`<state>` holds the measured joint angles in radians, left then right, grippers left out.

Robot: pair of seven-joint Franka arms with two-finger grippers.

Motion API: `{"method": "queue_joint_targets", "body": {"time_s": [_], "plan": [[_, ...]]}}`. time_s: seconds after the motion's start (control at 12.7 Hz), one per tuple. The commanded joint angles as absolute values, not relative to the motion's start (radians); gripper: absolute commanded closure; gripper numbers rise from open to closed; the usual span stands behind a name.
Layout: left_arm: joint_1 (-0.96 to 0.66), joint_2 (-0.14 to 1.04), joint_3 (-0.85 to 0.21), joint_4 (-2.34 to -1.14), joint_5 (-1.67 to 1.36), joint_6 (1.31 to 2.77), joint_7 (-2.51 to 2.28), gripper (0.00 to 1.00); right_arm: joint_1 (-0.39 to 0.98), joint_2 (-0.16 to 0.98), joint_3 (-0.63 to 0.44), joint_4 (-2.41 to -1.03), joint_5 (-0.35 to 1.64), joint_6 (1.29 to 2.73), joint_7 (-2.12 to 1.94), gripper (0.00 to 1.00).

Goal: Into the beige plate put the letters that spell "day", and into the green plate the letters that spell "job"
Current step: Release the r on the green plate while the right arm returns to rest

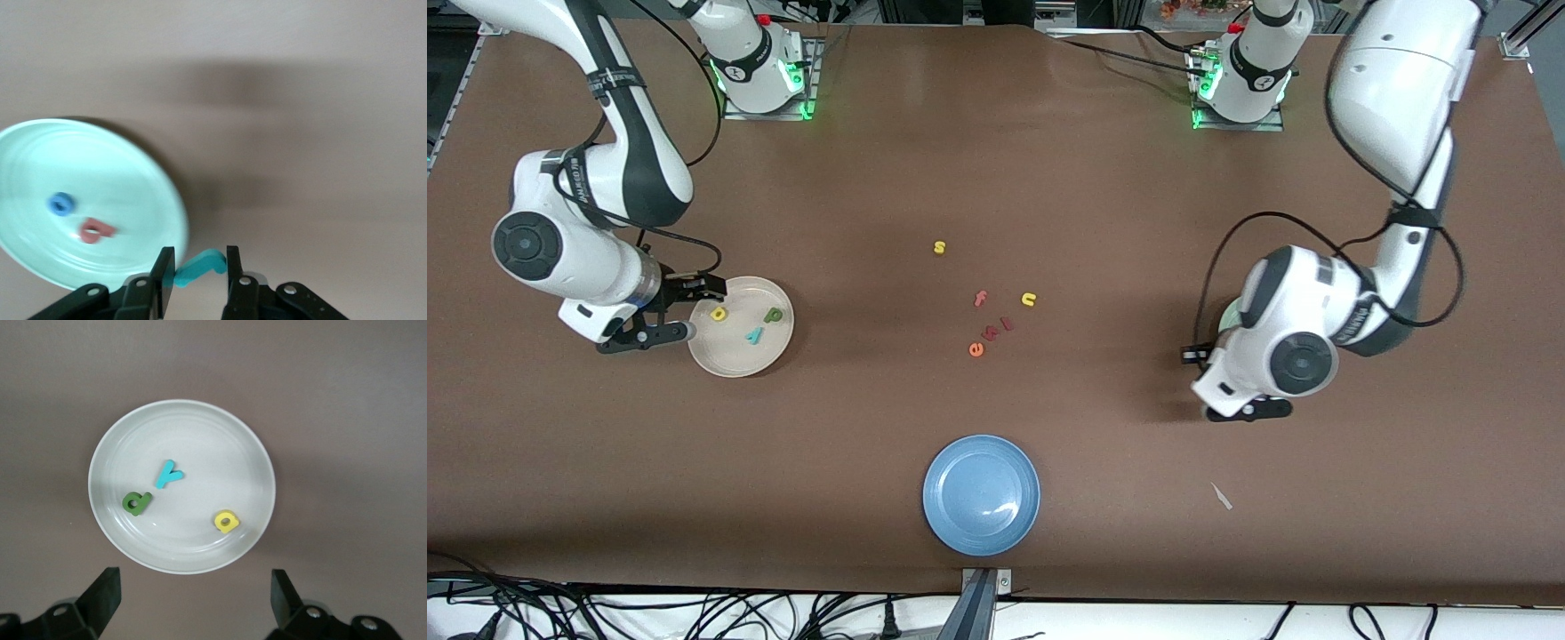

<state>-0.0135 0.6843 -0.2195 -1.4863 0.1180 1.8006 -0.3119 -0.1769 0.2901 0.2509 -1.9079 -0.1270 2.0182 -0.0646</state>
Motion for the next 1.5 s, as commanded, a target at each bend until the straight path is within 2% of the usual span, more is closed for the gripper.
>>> {"method": "queue_joint_targets", "body": {"time_s": [0.0, 0.16, 0.32, 0.39, 0.47, 0.55, 0.95, 1.42], "plan": [[0.055, 0.629, -0.229, -1.606, 0.156, 1.812, -0.197, 0.72, -0.181, 0.279, 0.219, -1.786, -0.027, 1.864, -0.127, 0.01], [0.077, 0.627, -0.229, -1.655, 0.160, 1.819, -0.164, 0.70, -0.183, 0.230, 0.221, -1.700, 0.035, 1.699, -0.109, 0.01], [0.090, 0.627, -0.229, -1.689, 0.160, 1.857, -0.164, 0.55, -0.183, 0.145, 0.219, -1.671, 0.037, 1.652, -0.106, 0.01], [0.091, 0.627, -0.229, -1.689, 0.160, 1.858, -0.164, 0.23, -0.180, 0.093, 0.207, -1.658, 0.035, 1.651, -0.109, 0.01], [0.092, 0.626, -0.230, -1.687, 0.160, 1.858, -0.164, 0.09, -0.167, 0.075, 0.198, -1.640, 0.035, 1.631, -0.107, 0.01], [0.091, 0.609, -0.230, -1.681, 0.158, 1.852, -0.164, 0.00, -0.120, 0.072, 0.161, -1.606, 0.034, 1.591, -0.097, 0.01], [0.091, 0.419, -0.238, -1.611, 0.143, 1.748, -0.092, 0.00, 0.059, 0.018, -0.010, -1.545, 0.028, 1.490, -0.055, 0.01], [0.081, 0.382, -0.242, -1.277, 0.032, 1.462, -0.086, 0.00, 0.063, 0.040, -0.026, -1.554, 0.037, 1.486, -0.049, 0.01]]}}
